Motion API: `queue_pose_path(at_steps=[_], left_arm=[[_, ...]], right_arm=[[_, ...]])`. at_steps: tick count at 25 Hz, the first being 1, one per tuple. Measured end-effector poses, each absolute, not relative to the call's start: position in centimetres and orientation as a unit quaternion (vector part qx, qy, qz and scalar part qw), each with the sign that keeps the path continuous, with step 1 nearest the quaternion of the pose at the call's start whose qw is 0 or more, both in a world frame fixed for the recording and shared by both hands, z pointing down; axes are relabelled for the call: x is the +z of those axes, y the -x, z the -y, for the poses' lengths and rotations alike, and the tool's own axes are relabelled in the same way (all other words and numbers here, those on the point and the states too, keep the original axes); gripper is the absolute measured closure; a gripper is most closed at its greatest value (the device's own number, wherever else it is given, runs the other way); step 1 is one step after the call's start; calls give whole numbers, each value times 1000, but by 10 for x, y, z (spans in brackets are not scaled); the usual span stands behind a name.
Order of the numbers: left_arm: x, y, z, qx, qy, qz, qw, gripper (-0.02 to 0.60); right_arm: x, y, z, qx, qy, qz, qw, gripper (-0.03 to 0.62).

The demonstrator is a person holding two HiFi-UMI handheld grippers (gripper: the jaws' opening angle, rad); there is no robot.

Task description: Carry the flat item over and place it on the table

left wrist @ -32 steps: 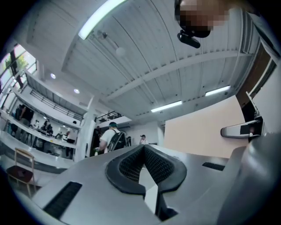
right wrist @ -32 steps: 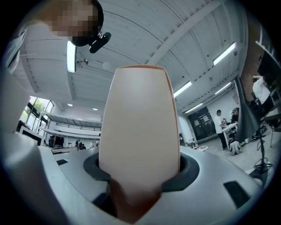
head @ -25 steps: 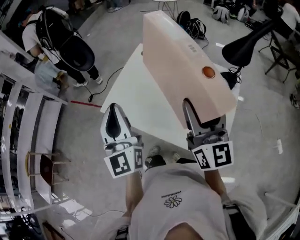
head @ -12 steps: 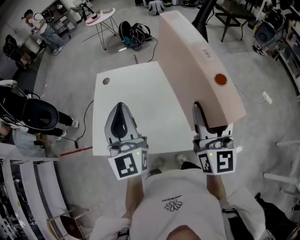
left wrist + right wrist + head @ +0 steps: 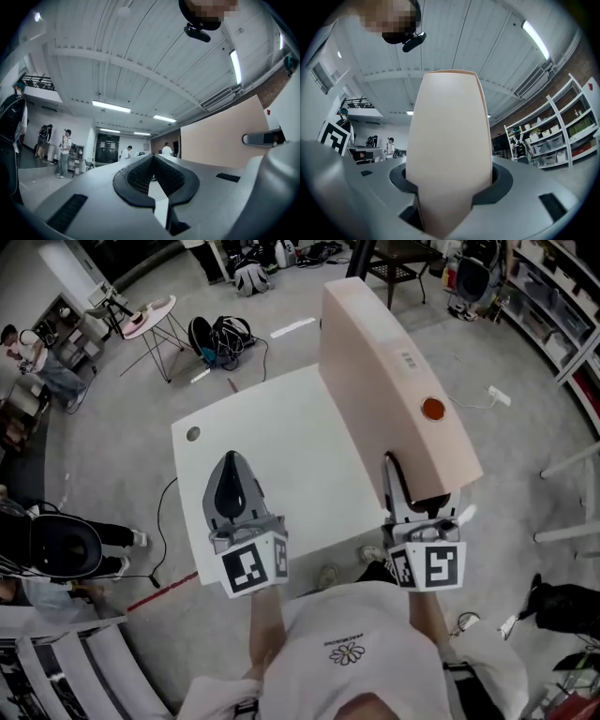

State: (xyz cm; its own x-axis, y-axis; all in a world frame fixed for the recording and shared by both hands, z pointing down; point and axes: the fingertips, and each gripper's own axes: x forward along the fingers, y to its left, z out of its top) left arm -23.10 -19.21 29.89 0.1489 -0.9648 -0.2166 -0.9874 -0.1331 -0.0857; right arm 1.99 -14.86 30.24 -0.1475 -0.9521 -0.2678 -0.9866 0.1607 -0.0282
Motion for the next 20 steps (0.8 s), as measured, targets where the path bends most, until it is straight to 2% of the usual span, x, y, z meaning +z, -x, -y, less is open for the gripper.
queue_pose_path(at_steps=[20], left_arm=[[301,220,177,55,778,-618,99,566]], right_arm=[[312,-10,111,77,664,-735,113,319]])
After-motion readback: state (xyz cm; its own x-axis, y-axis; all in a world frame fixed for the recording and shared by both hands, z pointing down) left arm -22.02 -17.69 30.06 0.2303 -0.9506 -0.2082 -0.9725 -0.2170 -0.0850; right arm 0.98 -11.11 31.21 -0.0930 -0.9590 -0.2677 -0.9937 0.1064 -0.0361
